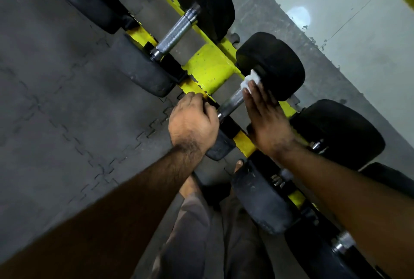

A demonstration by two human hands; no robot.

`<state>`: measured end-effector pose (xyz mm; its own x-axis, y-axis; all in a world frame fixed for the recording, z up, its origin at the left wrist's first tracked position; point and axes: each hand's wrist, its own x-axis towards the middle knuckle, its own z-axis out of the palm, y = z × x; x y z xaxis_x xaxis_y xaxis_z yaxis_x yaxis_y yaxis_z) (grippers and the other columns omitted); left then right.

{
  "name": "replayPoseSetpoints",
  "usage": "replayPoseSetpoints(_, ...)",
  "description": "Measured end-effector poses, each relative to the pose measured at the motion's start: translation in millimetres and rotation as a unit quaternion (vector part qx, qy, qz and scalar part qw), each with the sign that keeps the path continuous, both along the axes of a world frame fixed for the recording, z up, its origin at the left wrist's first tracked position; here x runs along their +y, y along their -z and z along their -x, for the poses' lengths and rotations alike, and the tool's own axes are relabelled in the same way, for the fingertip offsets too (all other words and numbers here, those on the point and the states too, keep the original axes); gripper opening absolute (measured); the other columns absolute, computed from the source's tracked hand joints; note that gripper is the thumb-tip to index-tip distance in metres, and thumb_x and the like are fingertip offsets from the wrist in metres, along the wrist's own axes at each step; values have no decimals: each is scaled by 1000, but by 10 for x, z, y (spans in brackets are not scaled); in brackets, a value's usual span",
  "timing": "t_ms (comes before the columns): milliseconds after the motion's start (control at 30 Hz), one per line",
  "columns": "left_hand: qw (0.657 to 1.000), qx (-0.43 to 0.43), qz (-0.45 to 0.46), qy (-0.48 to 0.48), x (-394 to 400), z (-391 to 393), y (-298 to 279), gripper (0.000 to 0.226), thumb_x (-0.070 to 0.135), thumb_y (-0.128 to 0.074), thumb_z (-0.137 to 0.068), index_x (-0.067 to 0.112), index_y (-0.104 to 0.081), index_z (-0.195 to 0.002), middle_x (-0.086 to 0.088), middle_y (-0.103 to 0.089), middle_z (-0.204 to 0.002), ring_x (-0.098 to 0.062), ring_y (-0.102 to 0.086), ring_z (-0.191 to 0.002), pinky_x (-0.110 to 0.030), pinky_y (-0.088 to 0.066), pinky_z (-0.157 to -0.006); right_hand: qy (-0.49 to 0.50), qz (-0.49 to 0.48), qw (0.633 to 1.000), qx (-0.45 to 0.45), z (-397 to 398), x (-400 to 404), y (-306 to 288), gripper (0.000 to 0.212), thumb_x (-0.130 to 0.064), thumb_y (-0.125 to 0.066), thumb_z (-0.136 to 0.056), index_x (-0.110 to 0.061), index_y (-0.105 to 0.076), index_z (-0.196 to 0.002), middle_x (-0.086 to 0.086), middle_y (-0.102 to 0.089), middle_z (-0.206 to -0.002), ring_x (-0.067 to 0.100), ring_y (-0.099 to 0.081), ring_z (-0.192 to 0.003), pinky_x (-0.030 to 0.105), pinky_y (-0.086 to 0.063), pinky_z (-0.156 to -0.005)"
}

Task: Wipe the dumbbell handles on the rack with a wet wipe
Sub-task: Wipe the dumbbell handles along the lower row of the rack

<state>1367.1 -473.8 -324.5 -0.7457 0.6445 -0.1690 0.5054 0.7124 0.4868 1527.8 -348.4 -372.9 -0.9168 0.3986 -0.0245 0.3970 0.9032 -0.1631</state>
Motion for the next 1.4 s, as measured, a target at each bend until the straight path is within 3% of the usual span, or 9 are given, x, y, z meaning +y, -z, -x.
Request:
replayPoseSetpoints(167,1000,-7,0,-7,3,5,-17,45,34,-33,-85,7,-66,-98,-12,-66,-98,-33,-62,-94,-39,-49,-80,-164,3,986,2,25,-243,118,71,-9,-44,-89,-6,-24,-156,13,-17,-164,31,-13,-153,48,-22,-122)
replayPoseSetpoints(333,1000,-10,-9,-10,2,-1,-23,46,33,-33,-85,8,-66,-104,-10,-67,-101,-32,-62,-96,-38,-49,-81,-68,-45,996,25,54,-196,100,68,-2,-38,-90,-3,-24,-156,18,-21,-162,37,-18,-151,50,-21,-122)
replayPoseSetpoints(467,999,-28,-18,-29,5,5,-10,49,35,-31,-85,8,-67,-107,-8,-68,-104,-30,-62,-99,-38,-50,-83,-235,-19,972,-11,4,-186,156,73,-6,-44,-89,-7,-17,-157,13,-15,-165,32,-13,-153,45,-17,-123)
replayPoseSetpoints(633,995,-43,-18,-84,14,10,49,57,36,-29,-87,3,-68,-113,-12,-70,-109,-32,-63,-104,-39,-51,-88,-102,-54,993,-3,46,-174,60,68,-6,-38,-92,-4,-19,-157,17,-18,-164,36,-17,-151,51,-24,-120)
replayPoseSetpoints(767,994,-49,-2,-93,29,2,31,59,38,-26,-86,2,-67,-110,-14,-70,-105,-34,-62,-101,-40,-50,-86,-218,-38,975,-1,40,-213,82,63,-6,-35,-91,-5,-29,-155,13,-26,-162,31,-23,-150,46,-24,-121)
replayPoseSetpoints(933,994,-50,8,-95,39,-2,17,63,39,-25,-84,2,-67,-113,-14,-69,-110,-34,-62,-104,-41,-50,-89,-75,-71,994,18,130,-224,6,61,-7,-39,-94,-4,-31,-154,12,-28,-161,32,-24,-150,49,-26,-120)
replayPoseSetpoints(1067,994,-48,4,-96,37,-4,11,58,38,-26,-84,3,-67,-105,-14,-69,-102,-36,-62,-98,-41,-50,-83,-165,-12,986,6,63,-277,28,66,-7,-39,-90,-7,-28,-155,11,-26,-162,31,-24,-150,50,-26,-119)
replayPoseSetpoints(1233,995,-39,-2,-95,38,-17,3,66,39,-25,-83,2,-66,-119,-15,-69,-115,-34,-62,-107,-40,-50,-91,33,-57,998,1,50,-140,-4,74,-4,-49,-84,2,-25,-154,20,-18,-163,37,-16,-151,54,-22,-120)
replayPoseSetpoints(1400,995,-38,2,-89,33,-10,12,68,41,-24,-83,4,-65,-121,-13,-68,-117,-32,-61,-110,-40,-50,-92,-48,-35,998,-7,-1,-178,92,75,-7,-46,-85,-2,-22,-156,18,-17,-164,35,-12,-152,52,-18,-122)
